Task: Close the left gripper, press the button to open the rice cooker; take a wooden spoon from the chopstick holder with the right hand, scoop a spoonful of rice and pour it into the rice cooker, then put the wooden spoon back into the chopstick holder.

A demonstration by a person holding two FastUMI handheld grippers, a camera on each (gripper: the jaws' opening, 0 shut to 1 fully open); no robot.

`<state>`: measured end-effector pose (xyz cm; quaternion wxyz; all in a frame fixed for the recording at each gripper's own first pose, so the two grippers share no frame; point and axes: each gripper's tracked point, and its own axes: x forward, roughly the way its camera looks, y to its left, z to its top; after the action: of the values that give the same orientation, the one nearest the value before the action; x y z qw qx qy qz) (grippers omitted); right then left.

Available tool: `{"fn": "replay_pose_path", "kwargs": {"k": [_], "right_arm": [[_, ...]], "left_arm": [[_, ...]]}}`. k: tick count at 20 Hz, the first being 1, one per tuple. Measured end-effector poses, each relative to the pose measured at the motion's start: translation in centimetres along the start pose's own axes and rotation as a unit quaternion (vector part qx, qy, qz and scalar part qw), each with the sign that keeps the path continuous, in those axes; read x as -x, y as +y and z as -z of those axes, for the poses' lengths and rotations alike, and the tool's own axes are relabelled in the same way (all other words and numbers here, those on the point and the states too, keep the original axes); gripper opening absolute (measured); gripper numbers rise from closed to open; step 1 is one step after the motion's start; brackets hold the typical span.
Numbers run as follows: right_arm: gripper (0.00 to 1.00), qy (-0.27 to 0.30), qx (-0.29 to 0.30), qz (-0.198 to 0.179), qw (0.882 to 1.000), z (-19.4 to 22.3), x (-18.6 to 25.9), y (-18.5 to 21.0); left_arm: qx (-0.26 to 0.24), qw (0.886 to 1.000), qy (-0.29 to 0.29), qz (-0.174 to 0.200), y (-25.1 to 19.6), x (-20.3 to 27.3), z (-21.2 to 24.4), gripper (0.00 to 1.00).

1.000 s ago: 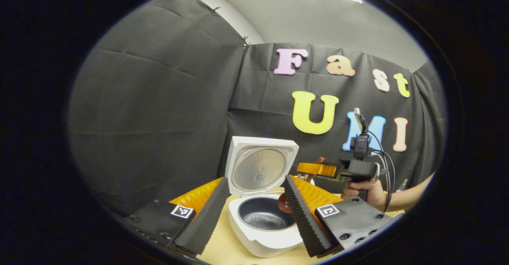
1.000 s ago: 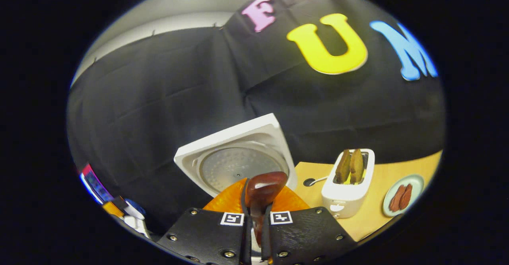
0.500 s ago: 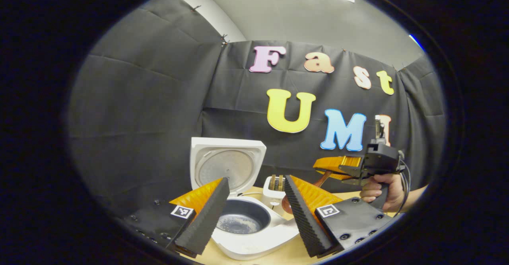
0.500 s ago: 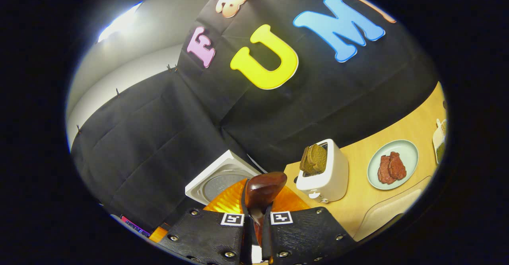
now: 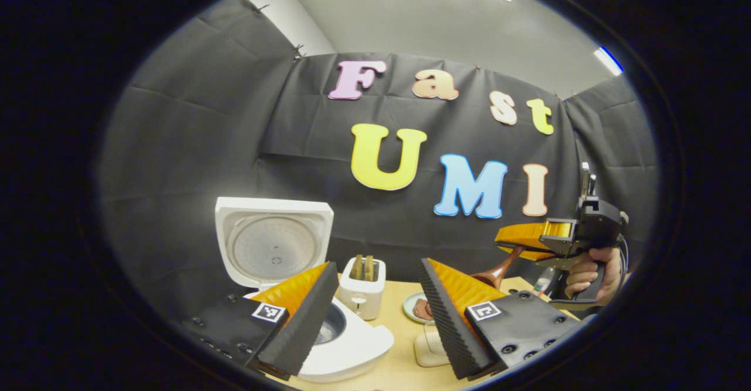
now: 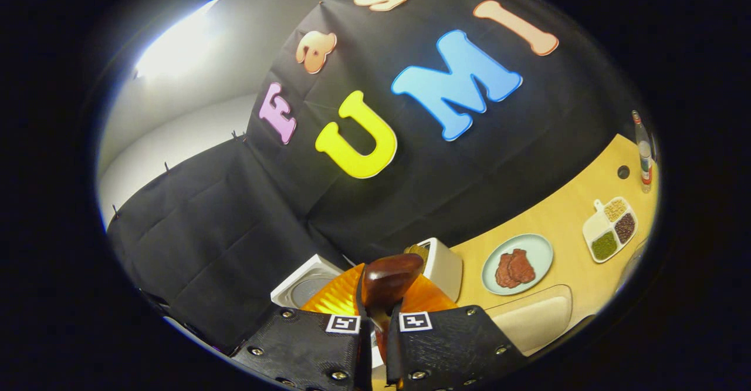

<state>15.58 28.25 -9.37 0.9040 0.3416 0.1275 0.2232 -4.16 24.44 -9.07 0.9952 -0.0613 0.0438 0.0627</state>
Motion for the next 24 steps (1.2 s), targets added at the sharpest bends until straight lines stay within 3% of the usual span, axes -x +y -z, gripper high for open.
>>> {"fn": "replay_pose_path", "kwargs": {"k": [9,16,21,24], "right_arm": [[0.10,-0.074,0.019,0.118,0.990,-6.8,8.3,-10.6],[0.10,-0.112,0.042,0.239,0.964,-9.4,14.0,-19.6],[0.10,-0.116,0.056,0.303,0.944,-10.2,16.1,-25.3],[0.10,-0.103,0.059,0.324,0.939,-9.9,15.9,-27.8]], "left_arm": [[-0.013,0.998,0.008,0.054,-6.2,-1.4,0.3,0.97],[-0.023,0.996,0.021,0.082,-9.6,-2.5,1.2,0.97],[-0.033,0.996,0.027,0.081,-10.4,-2.9,1.4,0.97],[-0.036,0.996,0.027,0.072,-10.4,-3.4,1.2,0.96]]}}
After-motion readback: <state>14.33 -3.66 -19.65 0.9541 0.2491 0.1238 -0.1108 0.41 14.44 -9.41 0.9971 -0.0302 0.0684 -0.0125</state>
